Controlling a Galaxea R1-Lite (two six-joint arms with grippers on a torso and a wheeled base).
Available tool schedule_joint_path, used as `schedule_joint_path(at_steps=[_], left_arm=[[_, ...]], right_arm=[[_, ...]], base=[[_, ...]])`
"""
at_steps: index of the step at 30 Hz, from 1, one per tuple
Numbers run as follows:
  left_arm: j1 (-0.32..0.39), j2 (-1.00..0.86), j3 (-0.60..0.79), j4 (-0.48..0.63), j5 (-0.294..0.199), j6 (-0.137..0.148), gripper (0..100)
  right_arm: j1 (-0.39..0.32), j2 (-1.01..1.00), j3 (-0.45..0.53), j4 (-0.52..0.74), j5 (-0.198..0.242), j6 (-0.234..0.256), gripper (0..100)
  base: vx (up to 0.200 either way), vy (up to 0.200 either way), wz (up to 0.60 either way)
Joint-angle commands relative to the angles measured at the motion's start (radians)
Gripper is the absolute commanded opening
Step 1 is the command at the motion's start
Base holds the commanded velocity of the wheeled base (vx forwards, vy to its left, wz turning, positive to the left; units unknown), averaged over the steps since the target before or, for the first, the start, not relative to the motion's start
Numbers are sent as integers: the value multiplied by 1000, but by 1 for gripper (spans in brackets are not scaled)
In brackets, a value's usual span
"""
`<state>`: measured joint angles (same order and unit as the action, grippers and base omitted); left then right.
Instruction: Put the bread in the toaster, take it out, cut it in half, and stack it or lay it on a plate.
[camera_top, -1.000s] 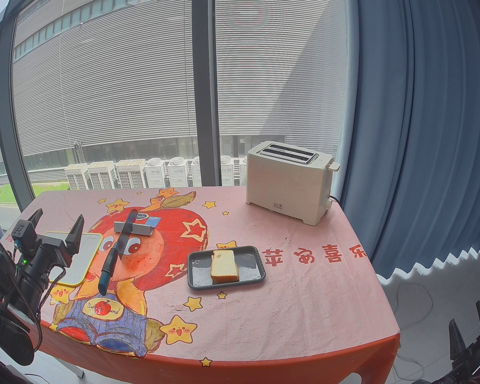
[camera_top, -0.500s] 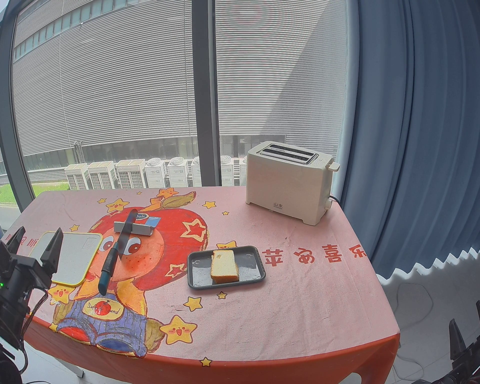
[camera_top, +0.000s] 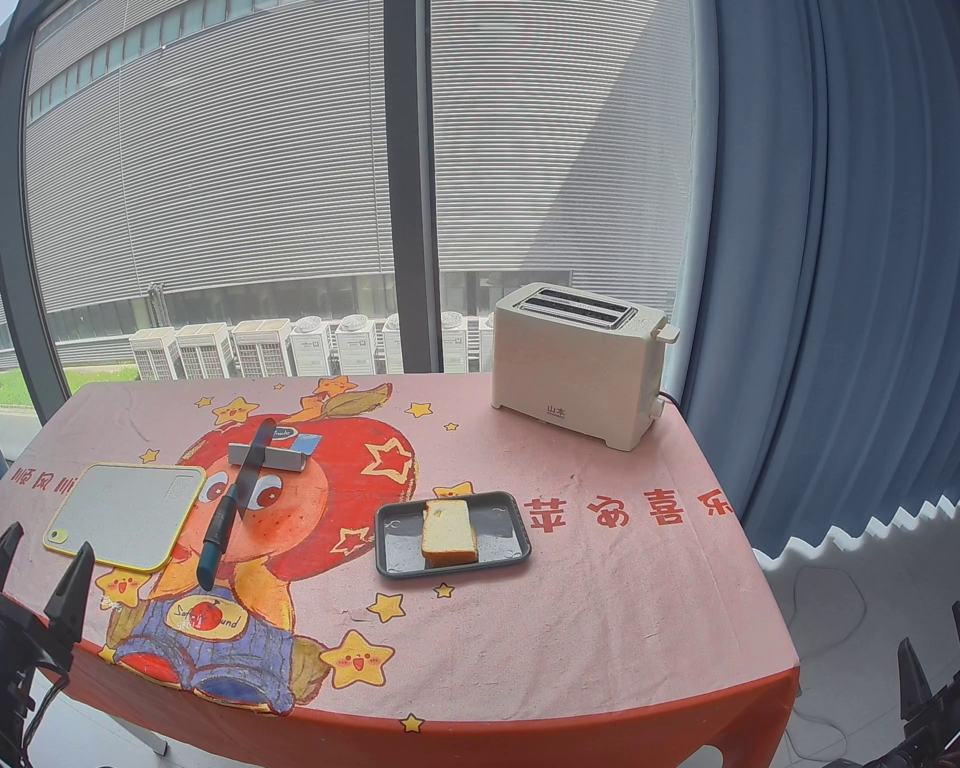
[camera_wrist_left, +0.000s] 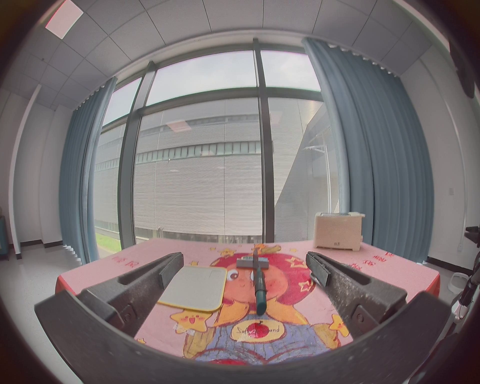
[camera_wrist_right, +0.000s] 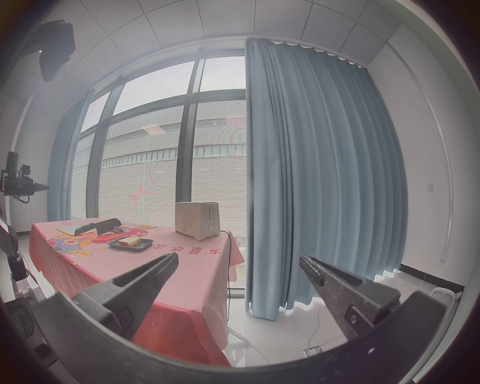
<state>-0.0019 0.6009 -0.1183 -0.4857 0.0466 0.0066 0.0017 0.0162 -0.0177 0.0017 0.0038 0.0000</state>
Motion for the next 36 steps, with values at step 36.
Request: schedule_joint_path(at_steps=[36], left_arm=[[-3, -601, 86, 473, -21, 9, 100]], right_arm=[[0, -16, 16, 0, 1, 0, 100]], base=[[0, 0, 0]])
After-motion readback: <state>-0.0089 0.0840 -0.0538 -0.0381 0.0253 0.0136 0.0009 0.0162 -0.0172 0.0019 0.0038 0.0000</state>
